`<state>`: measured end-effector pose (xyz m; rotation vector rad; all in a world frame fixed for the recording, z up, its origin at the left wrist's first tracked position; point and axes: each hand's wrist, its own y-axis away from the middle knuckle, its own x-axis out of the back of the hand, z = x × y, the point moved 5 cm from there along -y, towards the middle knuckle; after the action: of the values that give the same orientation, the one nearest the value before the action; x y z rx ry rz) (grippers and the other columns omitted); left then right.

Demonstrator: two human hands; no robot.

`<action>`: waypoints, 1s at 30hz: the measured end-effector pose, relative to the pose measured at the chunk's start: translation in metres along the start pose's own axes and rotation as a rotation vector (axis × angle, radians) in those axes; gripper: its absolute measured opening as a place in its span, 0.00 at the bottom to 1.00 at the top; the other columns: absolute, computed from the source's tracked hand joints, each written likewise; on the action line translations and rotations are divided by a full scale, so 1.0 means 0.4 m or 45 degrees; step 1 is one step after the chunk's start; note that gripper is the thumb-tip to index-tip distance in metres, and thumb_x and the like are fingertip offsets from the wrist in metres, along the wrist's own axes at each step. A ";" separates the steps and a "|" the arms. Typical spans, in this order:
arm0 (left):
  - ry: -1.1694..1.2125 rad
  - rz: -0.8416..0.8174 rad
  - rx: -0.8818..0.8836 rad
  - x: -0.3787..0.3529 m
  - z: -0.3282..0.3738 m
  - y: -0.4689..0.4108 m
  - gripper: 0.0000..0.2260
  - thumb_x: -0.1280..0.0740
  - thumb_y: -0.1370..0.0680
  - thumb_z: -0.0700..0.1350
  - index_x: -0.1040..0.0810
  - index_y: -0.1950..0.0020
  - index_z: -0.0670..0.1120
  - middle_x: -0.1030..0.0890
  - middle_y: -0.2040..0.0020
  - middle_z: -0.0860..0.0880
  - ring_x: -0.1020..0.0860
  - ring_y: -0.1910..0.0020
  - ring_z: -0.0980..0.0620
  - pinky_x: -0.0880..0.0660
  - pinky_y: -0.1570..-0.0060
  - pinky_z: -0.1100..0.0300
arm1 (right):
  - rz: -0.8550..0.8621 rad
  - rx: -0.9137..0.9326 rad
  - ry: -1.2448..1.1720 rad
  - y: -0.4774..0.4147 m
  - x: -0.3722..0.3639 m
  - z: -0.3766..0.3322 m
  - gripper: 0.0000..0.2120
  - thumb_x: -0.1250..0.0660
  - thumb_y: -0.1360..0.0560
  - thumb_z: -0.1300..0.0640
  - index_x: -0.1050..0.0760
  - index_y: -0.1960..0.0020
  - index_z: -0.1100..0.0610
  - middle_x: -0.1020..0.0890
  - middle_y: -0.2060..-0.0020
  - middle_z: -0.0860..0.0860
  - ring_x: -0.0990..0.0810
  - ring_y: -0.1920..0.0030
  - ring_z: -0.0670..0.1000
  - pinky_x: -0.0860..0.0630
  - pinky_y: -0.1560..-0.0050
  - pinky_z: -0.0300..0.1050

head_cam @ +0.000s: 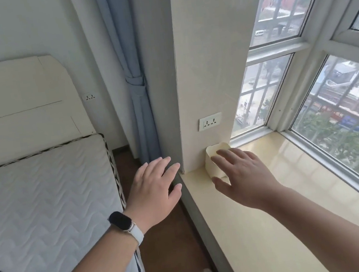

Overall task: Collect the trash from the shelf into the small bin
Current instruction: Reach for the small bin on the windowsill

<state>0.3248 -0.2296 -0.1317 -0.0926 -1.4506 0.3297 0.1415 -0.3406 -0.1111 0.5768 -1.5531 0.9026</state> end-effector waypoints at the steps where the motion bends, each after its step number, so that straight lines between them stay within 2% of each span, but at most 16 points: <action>1: 0.004 -0.023 -0.006 -0.017 -0.001 -0.028 0.21 0.38 0.24 0.54 0.21 0.34 0.48 0.20 0.34 0.45 0.24 0.33 0.42 0.30 0.33 0.42 | -0.003 -0.015 -0.017 -0.018 -0.014 0.020 0.24 0.44 0.25 0.40 0.24 0.38 0.54 0.20 0.40 0.51 0.22 0.40 0.58 0.25 0.42 0.52; 9: -0.006 -0.176 -0.090 -0.158 0.041 -0.269 0.21 0.38 0.24 0.55 0.21 0.35 0.48 0.19 0.37 0.48 0.22 0.35 0.45 0.29 0.34 0.46 | -0.026 -0.114 -0.129 -0.114 -0.138 0.219 0.21 0.41 0.26 0.42 0.24 0.43 0.55 0.20 0.45 0.51 0.21 0.43 0.58 0.24 0.47 0.52; 14: 0.328 -0.384 0.053 -0.286 0.082 -0.359 0.20 0.38 0.20 0.53 0.26 0.29 0.50 0.23 0.32 0.53 0.28 0.31 0.51 0.33 0.32 0.53 | -0.028 -0.229 -0.219 -0.147 -0.219 0.333 0.20 0.40 0.26 0.44 0.21 0.45 0.56 0.19 0.49 0.52 0.19 0.49 0.58 0.22 0.52 0.52; 17: 0.656 -0.530 0.292 -0.383 0.102 -0.371 0.19 0.36 0.19 0.51 0.27 0.29 0.50 0.25 0.31 0.54 0.30 0.30 0.54 0.35 0.33 0.59 | -0.055 -0.313 -0.298 -0.150 -0.267 0.385 0.21 0.42 0.25 0.43 0.21 0.43 0.56 0.18 0.48 0.52 0.19 0.50 0.59 0.21 0.54 0.52; 20: 0.922 -0.646 0.557 -0.481 0.125 -0.381 0.17 0.35 0.20 0.50 0.25 0.31 0.52 0.24 0.34 0.55 0.27 0.33 0.55 0.33 0.37 0.63 | -0.089 -0.354 -0.311 -0.154 -0.323 0.432 0.21 0.41 0.26 0.44 0.21 0.42 0.56 0.18 0.47 0.52 0.18 0.50 0.58 0.22 0.54 0.50; 23: 1.280 -0.721 0.921 -0.569 0.156 -0.403 0.11 0.35 0.20 0.48 0.22 0.39 0.50 0.19 0.42 0.54 0.22 0.45 0.57 0.28 0.50 0.65 | -0.156 -0.426 -0.376 -0.169 -0.395 0.484 0.23 0.41 0.25 0.44 0.22 0.39 0.57 0.19 0.43 0.52 0.19 0.46 0.58 0.22 0.50 0.52; 24: 1.392 -0.728 1.068 -0.596 0.168 -0.411 0.09 0.36 0.20 0.48 0.21 0.42 0.49 0.19 0.46 0.53 0.21 0.49 0.56 0.27 0.53 0.64 | -0.185 -0.464 -0.400 -0.174 -0.420 0.500 0.23 0.40 0.24 0.44 0.23 0.37 0.57 0.20 0.41 0.53 0.20 0.43 0.58 0.23 0.47 0.53; 26: 1.577 -0.750 1.343 -0.659 0.196 -0.422 0.07 0.36 0.20 0.46 0.21 0.47 0.46 0.19 0.51 0.49 0.20 0.52 0.51 0.26 0.53 0.57 | -0.242 -0.545 -0.452 -0.180 -0.468 0.528 0.22 0.38 0.22 0.45 0.26 0.33 0.57 0.23 0.36 0.52 0.24 0.38 0.58 0.26 0.41 0.52; 30: 1.844 -0.819 1.727 -0.781 0.256 -0.427 0.08 0.37 0.20 0.45 0.22 0.45 0.44 0.18 0.51 0.45 0.18 0.53 0.48 0.25 0.55 0.55 | -0.374 -0.760 -0.559 -0.178 -0.557 0.569 0.23 0.39 0.20 0.45 0.32 0.28 0.53 0.28 0.31 0.48 0.30 0.33 0.52 0.32 0.38 0.46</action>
<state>0.2262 -0.4924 -0.3737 1.0132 0.3850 0.4783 0.1048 -0.5933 -0.3144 0.5633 -1.9534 0.0638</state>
